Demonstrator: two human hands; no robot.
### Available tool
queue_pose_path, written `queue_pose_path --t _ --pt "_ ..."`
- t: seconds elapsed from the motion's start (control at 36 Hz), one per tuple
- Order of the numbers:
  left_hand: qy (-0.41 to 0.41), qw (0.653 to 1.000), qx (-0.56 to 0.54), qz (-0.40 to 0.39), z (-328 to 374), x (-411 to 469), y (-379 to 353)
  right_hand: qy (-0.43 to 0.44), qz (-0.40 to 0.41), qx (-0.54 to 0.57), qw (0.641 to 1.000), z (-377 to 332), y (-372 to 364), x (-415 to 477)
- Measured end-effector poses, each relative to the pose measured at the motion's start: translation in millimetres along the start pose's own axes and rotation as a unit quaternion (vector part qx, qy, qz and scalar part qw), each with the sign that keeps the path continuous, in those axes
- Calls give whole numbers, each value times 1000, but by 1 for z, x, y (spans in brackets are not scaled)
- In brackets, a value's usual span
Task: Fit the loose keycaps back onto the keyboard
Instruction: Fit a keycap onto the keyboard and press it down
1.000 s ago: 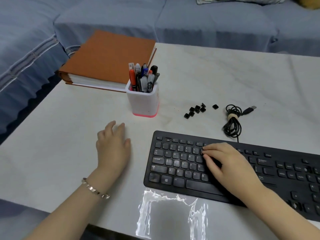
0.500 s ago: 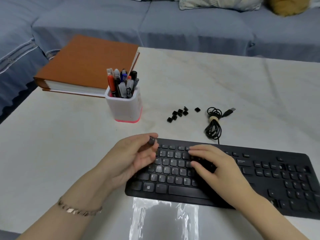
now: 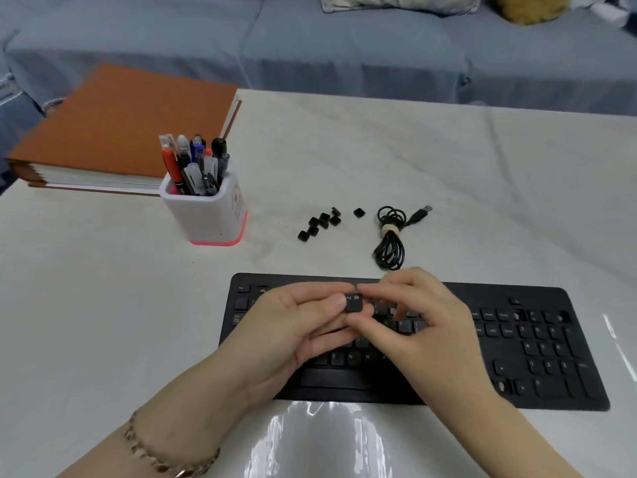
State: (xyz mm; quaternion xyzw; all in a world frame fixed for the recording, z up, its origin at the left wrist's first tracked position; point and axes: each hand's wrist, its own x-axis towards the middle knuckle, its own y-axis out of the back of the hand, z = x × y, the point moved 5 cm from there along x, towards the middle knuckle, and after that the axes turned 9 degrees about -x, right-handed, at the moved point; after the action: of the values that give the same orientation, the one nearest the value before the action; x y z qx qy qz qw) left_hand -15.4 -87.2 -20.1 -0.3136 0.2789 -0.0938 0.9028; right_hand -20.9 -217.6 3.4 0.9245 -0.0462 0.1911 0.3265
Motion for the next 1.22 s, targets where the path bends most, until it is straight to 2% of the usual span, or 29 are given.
queue_pose_path --t 0.19,0.25,0.28,0.33,0.42,0.53,0.64,0.86,1.03,1.22 --pt "0 999 22 30 -11 4 0 -16 -8 7 1000 10 -2 -6" --pt "-24 995 87 46 -10 7 6 -19 -19 -4 1000 16 -2 -7" --pt "-63 984 157 60 -8 10 12 -30 -25 -9 999 21 -2 -7" --pt "-175 925 325 91 1 14 24 -56 -38 -13 998 33 -1 -6" --pt "-299 798 512 109 7 15 36 -77 -47 -47 995 52 -2 -2" --pt "-286 696 651 99 -6 27 52 -52 -85 -105 989 63 -18 4" --pt "-271 639 709 123 -14 32 64 26 -125 -153 980 62 -39 2" --pt "-280 624 718 128 -15 33 67 90 -97 -174 976 63 -46 -4" --pt "-289 621 718 127 -16 34 69 59 -48 -114 991 66 -49 -7" --pt "-296 621 714 130 -15 34 68 45 -46 -60 996 71 -50 -7"
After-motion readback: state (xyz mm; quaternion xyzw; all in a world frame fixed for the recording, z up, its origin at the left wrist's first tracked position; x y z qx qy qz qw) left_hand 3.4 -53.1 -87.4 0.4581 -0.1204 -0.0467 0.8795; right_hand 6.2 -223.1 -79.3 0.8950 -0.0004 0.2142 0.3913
